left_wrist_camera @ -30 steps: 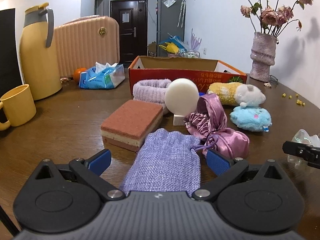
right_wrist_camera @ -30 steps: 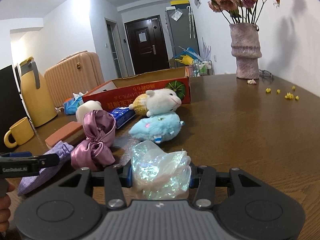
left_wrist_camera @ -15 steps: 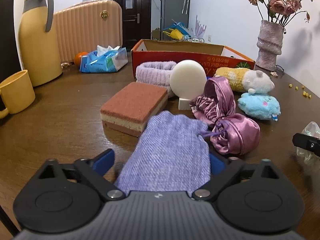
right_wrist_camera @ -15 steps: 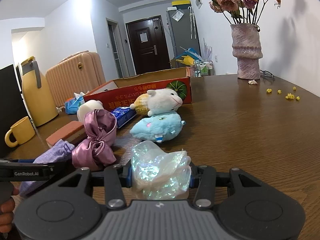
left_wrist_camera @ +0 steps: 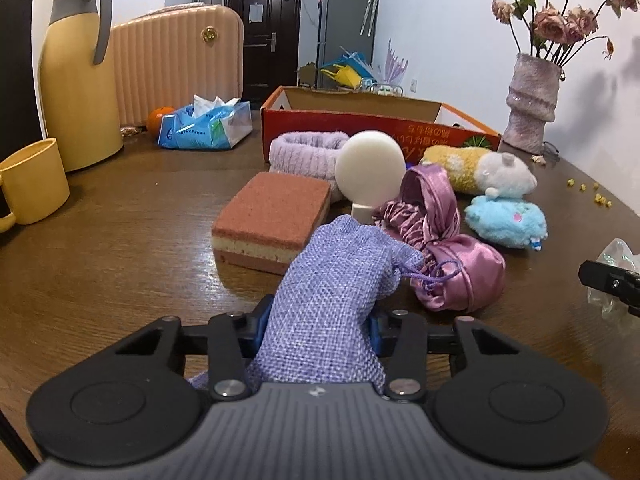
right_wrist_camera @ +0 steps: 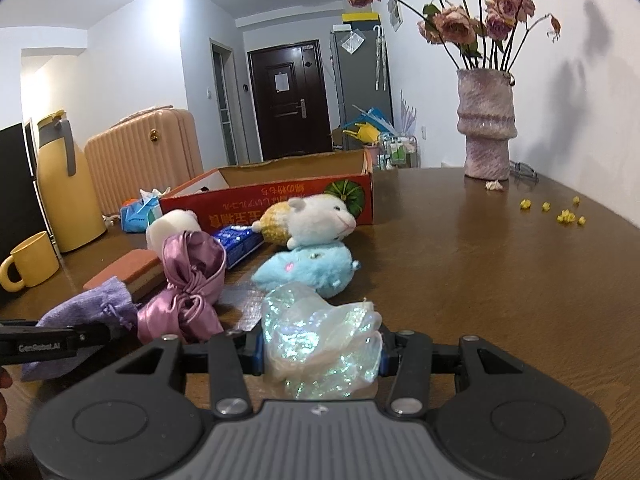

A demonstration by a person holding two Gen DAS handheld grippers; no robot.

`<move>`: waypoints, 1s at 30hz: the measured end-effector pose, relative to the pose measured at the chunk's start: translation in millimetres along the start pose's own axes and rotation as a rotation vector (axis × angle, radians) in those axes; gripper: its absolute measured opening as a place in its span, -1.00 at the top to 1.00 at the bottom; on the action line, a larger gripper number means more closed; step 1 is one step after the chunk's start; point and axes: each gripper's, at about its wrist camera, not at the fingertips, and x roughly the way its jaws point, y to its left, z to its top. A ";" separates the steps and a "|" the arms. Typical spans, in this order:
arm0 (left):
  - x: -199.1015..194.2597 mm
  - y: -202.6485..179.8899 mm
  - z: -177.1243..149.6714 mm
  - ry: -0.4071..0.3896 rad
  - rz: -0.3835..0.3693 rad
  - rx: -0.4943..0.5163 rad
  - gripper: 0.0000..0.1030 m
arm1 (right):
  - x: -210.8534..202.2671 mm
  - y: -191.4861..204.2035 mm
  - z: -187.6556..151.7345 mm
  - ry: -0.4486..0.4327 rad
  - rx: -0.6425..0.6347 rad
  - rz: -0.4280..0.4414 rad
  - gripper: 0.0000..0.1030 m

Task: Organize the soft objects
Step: 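Carry the plastic bag and purple pouch in both grippers over the cardboard box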

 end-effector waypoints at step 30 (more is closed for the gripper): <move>-31.9 -7.1 69.6 -0.227 -0.023 -0.071 0.16 | 13.8 6.9 87.9 -0.166 -0.076 -0.059 0.11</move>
